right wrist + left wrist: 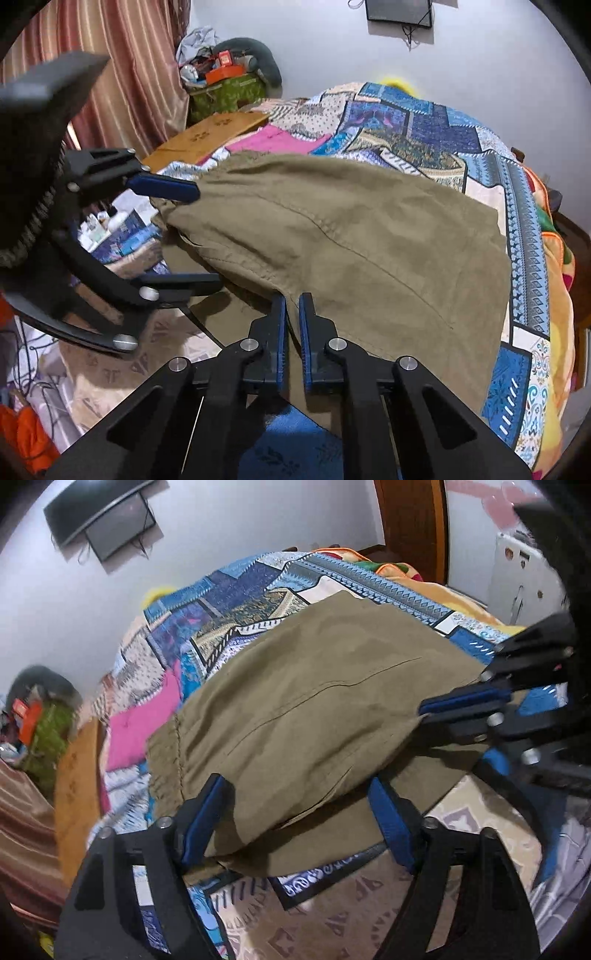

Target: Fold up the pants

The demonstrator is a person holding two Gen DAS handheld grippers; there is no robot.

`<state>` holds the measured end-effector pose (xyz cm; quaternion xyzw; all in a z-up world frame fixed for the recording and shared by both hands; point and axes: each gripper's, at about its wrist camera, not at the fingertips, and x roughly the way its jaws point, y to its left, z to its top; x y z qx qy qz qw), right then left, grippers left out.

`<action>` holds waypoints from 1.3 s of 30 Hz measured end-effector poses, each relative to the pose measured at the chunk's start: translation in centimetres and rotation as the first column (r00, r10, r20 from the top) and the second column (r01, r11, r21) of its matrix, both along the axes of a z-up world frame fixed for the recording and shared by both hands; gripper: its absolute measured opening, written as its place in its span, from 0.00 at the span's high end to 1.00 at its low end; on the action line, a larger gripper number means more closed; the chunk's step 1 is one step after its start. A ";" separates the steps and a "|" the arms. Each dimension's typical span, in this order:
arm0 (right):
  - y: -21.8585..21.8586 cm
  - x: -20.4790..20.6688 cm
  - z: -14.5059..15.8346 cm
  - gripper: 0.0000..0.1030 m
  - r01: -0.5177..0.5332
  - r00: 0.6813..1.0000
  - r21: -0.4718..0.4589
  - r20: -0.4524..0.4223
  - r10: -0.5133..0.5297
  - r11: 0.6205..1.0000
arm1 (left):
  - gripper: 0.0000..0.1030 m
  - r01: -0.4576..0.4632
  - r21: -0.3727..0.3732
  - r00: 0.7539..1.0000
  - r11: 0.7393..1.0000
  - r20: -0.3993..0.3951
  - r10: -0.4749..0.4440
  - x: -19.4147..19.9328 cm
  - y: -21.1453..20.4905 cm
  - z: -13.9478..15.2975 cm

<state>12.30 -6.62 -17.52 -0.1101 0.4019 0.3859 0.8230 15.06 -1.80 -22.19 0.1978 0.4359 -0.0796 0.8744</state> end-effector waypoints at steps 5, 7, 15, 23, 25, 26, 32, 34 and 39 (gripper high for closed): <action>-0.5 -0.6 1.4 0.95 0.004 1.000 0.024 0.013 -0.004 1.000 | 0.66 0.005 -0.038 1.000 0.999 -0.003 -0.006 -0.2 0.3 0.7; -0.7 -0.8 1.8 0.95 0.002 1.000 0.030 0.014 -0.003 1.000 | 0.69 0.015 -0.056 1.000 0.998 -0.004 -0.016 -0.7 0.4 1.1; -0.8 -1.9 1.5 0.95 0.010 1.000 0.026 -0.005 -0.010 1.000 | 0.73 0.003 -0.137 0.998 0.991 -0.054 -0.010 -2.2 1.3 0.7; -1.1 -2.3 -0.4 0.93 0.042 0.995 0.024 -0.092 -0.039 0.999 | 0.67 -0.071 -0.233 0.992 0.970 -0.116 0.044 -3.7 3.8 0.1; -1.7 -2.4 -0.3 0.93 0.055 0.993 0.032 -0.105 -0.051 0.998 | 0.58 -0.105 -0.246 0.991 0.964 -0.106 0.081 -4.3 5.0 0.7; -2.1 -2.4 -0.1 0.93 0.067 0.992 0.038 -0.113 -0.063 0.997 | 0.51 -0.119 -0.249 0.991 0.961 -0.092 0.098 -4.4 5.6 1.1; -6.1 -1.6 1.3 0.74 0.221 0.971 0.076 -0.111 -0.212 0.972 | 0.19 -0.207 -0.268 0.977 0.941 -0.004 0.214 -4.7 9.6 3.6; -8.1 -1.2 1.9 0.69 0.288 0.955 0.099 -0.099 -0.278 0.953 | 0.19 -0.237 -0.267 0.970 0.934 -0.007 0.244 -4.2 10.7 3.6; -11.6 -0.5 2.4 0.69 0.404 0.914 0.084 -0.075 -0.399 0.911 | 0.19 -0.326 -0.312 0.945 0.893 -0.083 0.316 -2.0 12.7 2.0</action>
